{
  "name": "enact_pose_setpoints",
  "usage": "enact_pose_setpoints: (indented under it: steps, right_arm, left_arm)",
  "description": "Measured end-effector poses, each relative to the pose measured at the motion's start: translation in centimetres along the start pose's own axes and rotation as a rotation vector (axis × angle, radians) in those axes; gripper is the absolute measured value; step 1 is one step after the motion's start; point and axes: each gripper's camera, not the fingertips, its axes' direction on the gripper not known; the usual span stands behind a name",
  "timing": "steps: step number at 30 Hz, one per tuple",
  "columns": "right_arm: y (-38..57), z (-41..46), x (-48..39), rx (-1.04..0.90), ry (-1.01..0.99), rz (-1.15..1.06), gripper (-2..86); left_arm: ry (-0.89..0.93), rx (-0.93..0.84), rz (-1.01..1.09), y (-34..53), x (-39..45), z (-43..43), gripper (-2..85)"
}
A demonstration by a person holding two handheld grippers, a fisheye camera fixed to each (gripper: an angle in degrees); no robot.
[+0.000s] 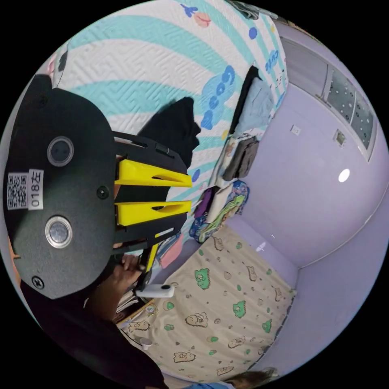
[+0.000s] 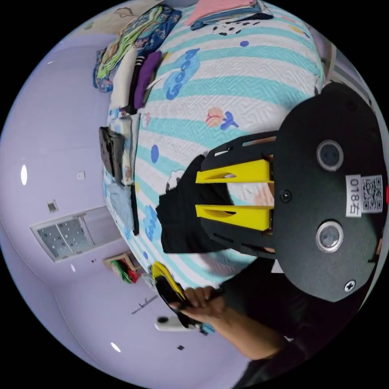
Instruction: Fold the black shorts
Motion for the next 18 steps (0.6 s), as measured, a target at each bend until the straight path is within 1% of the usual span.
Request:
enact_pose_setpoints:
  steps: [3, 5, 7, 9, 11, 12, 14, 15, 17, 18]
  right_arm:
    - [-1.1, 4.0, 1.2, -0.06, 0.01, 0.081, 9.9]
    - [-0.9, 6.0, 1.0, -0.095, -0.03, 0.128, 10.2]
    - [-0.6, 5.7, 0.1, -0.104, -0.024, 0.127, 8.7]
    - [-0.1, 3.8, -1.7, -0.048, -0.047, 0.068, 4.7]
    - [1.3, 0.8, -5.5, 0.067, -0.121, -0.104, 1.8]
    - [1.7, 0.3, -6.6, 0.078, -0.133, -0.153, 1.3]
    - [3.6, -0.9, -11.2, 0.079, -0.132, -0.339, 0.1]
    - [4.3, -1.2, -12.3, 0.085, -0.136, -0.388, 0.0]
    - [7.1, -2.2, -16.9, 0.086, -0.189, -0.577, -0.2]
    - [7.8, -2.4, -18.1, 0.08, -0.198, -0.624, -0.3]
  left_arm:
    - [-0.059, -0.059, -0.041, -0.3, 1.9, 3.1, 6.3]
    - [-0.094, -0.062, -0.071, -0.6, 2.3, 3.9, 6.2]
    - [-0.122, -0.061, -0.119, -0.9, 2.2, 4.1, 6.0]
    - [-0.148, -0.06, -0.143, -1.2, 2.2, 3.8, 6.0]
    - [-0.184, -0.046, -0.16, -1.2, 2.3, 2.9, 6.2]
    - [-0.208, -0.031, -0.173, -1.2, 2.4, 2.1, 6.4]
    - [-0.223, -0.009, -0.197, -1.1, 2.5, 0.7, 7.1]
    - [-0.231, 0.009, -0.211, -1.0, 2.6, -0.4, 7.7]
    - [-0.241, 0.024, -0.217, -0.8, 3.0, -2.1, 8.8]
    - [-0.247, 0.016, -0.212, -0.8, 3.3, -3.1, 9.8]
